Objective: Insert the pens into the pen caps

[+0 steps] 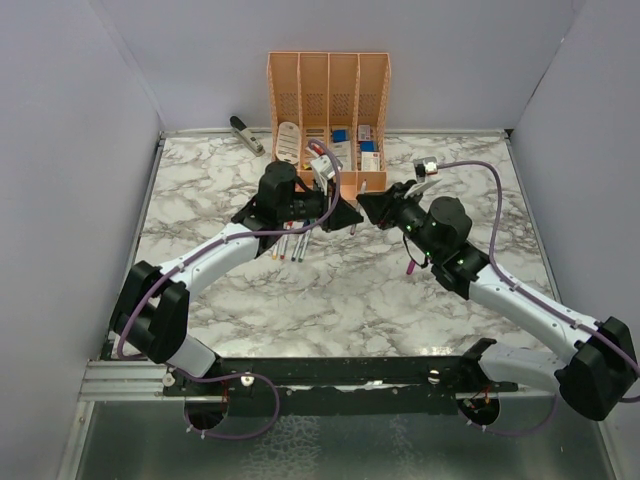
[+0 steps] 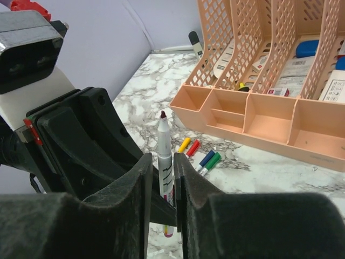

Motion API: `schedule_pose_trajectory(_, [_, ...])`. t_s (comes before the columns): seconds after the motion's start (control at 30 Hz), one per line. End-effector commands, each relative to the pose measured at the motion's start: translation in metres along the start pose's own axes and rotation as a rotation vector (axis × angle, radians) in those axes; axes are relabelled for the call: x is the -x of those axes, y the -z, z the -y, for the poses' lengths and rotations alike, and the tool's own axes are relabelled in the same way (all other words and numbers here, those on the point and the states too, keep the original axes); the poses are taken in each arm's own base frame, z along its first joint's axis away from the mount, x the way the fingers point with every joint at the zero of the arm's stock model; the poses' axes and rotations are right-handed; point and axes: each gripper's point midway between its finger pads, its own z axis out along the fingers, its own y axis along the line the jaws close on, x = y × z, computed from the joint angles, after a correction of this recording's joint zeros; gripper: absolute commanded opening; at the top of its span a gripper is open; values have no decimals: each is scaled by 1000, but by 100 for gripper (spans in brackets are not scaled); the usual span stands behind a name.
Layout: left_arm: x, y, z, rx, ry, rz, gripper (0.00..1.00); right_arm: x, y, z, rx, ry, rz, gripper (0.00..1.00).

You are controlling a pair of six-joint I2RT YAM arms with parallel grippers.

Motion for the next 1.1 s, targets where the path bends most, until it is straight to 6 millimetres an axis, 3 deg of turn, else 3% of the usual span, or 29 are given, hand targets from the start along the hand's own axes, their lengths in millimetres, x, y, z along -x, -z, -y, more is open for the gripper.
schedule_pose_trajectory(0.0, [-1, 0, -10, 58, -4, 20, 0, 21, 7, -1, -13, 43, 62, 28])
schedule_pose_trajectory(0.1, [-10, 4, -19, 110, 3, 2, 0, 30, 15, 5, -51, 74, 86, 35])
schedule_pose_trajectory(0.2, [-22, 9, -32, 184, 17, -32, 0, 35, 24, 14, -105, 91, 91, 37])
schedule_pose_trajectory(0.33, [-43, 18, -52, 274, 40, -89, 0, 22, 37, 41, -247, 102, 33, 38])
schedule_pose_trajectory(0.5, [-81, 25, -63, 311, 102, -191, 0, -34, 61, 100, -584, 69, -205, 40])
schedule_pose_trajectory(0.6, [-99, 27, -63, 301, 139, -255, 0, -73, 87, 131, -815, 39, -378, 48])
schedule_pose_trajectory(0.7, [-115, 26, -62, 279, 176, -315, 0, -117, 104, 142, -895, 21, -561, 50])
schedule_pose_trajectory(0.8, [-125, 25, -63, 274, 198, -362, 0, -148, 114, 145, -910, -27, -654, 50])
schedule_pose_trajectory(1.07, [-127, 20, -62, 251, 206, -378, 0, -181, 128, 160, -1008, -40, -738, 50])
